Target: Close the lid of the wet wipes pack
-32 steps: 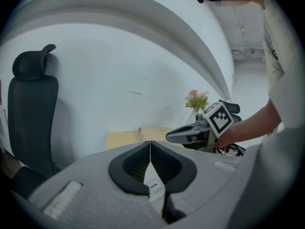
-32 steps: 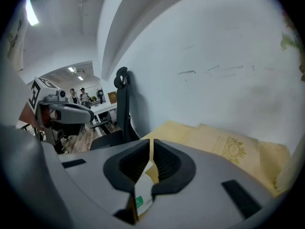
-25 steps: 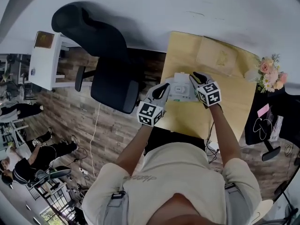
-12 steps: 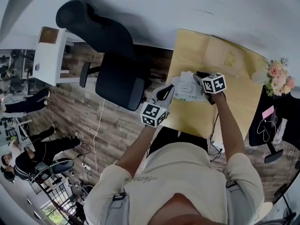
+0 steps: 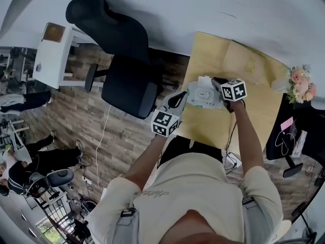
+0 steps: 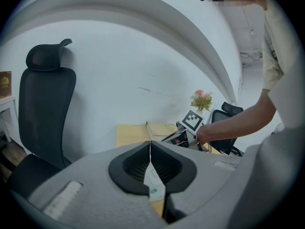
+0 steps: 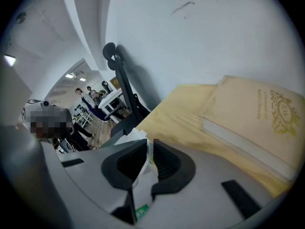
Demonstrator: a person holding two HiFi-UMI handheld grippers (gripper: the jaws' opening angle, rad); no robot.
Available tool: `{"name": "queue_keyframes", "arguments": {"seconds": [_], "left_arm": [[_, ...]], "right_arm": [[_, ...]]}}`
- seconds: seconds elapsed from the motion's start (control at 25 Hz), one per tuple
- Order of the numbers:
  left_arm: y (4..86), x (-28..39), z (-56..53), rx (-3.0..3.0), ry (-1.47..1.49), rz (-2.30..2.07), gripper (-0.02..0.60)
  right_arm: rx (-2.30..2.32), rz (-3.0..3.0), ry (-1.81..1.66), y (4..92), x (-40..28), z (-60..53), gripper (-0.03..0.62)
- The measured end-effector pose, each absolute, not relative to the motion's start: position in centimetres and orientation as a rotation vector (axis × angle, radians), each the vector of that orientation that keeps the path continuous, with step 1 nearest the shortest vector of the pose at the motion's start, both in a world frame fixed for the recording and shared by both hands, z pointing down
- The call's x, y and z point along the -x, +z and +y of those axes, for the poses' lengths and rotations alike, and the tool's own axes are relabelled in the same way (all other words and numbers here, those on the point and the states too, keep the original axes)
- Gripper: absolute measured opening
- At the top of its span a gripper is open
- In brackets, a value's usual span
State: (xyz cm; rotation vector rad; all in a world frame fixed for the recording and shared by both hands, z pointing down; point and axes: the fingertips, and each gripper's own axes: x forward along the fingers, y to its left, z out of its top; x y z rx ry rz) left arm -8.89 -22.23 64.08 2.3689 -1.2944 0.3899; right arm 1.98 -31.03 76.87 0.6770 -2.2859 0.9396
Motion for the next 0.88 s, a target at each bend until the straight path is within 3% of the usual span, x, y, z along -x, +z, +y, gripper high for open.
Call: {"name": "queue_keyframes", "arguments": {"seconds": [0.52, 0.88], "left_arm": [[61.3, 9.7, -19.8, -2.434, 0.330, -1.281, 0.018], [59.9, 9.9, -18.5, -2.463, 0.300, -1.273, 0.018]], "right_arm": [[-0.741, -2.300, 0.834, 73.8, -1.8, -27.5, 0.037], [-0.735, -2.321, 0.577, 72.4, -1.2, -24.6, 0.038]]}}
